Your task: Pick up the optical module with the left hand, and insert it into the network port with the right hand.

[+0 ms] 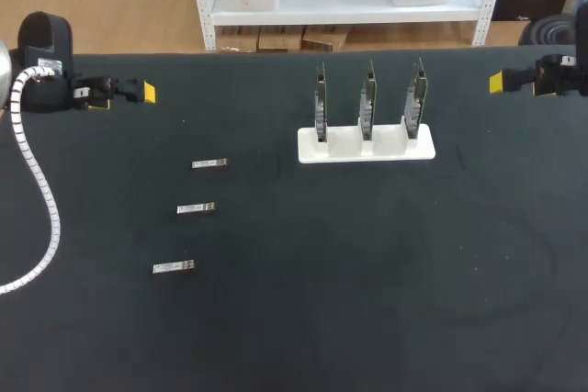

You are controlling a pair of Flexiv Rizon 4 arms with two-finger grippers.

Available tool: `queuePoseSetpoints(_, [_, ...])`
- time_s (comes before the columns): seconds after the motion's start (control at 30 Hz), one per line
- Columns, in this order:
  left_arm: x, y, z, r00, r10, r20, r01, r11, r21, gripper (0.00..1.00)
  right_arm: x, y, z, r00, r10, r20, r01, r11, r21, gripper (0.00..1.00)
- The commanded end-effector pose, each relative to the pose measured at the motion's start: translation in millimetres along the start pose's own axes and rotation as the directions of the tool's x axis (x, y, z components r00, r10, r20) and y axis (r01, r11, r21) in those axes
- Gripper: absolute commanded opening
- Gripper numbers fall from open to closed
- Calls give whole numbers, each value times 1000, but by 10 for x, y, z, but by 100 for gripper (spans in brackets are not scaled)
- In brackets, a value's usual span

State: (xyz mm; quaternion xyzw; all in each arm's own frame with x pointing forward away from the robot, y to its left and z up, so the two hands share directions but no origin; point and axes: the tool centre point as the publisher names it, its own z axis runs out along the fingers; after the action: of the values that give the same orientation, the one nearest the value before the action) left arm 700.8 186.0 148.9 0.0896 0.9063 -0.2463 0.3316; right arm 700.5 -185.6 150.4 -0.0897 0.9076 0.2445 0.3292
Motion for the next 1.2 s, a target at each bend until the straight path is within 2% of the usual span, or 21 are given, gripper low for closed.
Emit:
queuePoseSetpoints(0.03, [-2,-11,-5,1000,-1,-3,1,1000,-5,100,5,12,-4,1000,1,1,-1,1000,6,100])
queuePoseSetpoints(0.23, [13,-66,-26,991,131,7,-131,990,52,100,5,12,-4,1000,1,1,-1,1000,6,100])
queuePoseSetpoints(0.37, [60,-66,10,961,276,-4,-275,958,81,100,5,12,-4,1000,1,1,-1,1000,6,100])
queuePoseSetpoints(0.47, [137,-11,67,913,407,-19,-405,911,78,100,5,12,-4,1000,1,1,-1,1000,6,100])
queuePoseSetpoints(0.5, [156,12,80,895,444,-34,-439,893,99,100,5,12,-4,1000,1,1,-1,1000,6,100])
queuePoseSetpoints(0.63, [211,80,127,835,544,-86,-534,838,113,100,5,12,-4,1000,1,1,-1,1000,6,100])
queuePoseSetpoints(0.8, [271,136,232,742,664,-91,-662,748,58,100,5,12,-4,1000,1,1,-1,1000,6,100])
queuePoseSetpoints(0.87, [285,142,260,720,688,-88,-686,725,60,100,5,12,-4,1000,1,1,-1,1000,6,100])
queuePoseSetpoints(0.97, [293,139,308,717,689,-100,-689,724,48,100,5,12,-4,1000,1,1,-1,1000,6,100])
queuePoseSetpoints(1.0, [298,131,314,729,677,-98,-676,735,46,100,5,12,-4,1000,1,1,-1,1000,6,100])
queuePoseSetpoints(1.03, [292,115,308,754,649,-101,-646,761,66,100,5,12,-4,1000,1,1,-1,1000,6,100])
queuePoseSetpoints(1.2, [292,115,308,754,649,-101,-646,761,66,100,5,12,-4,1000,1,1,-1,1000,6,100])
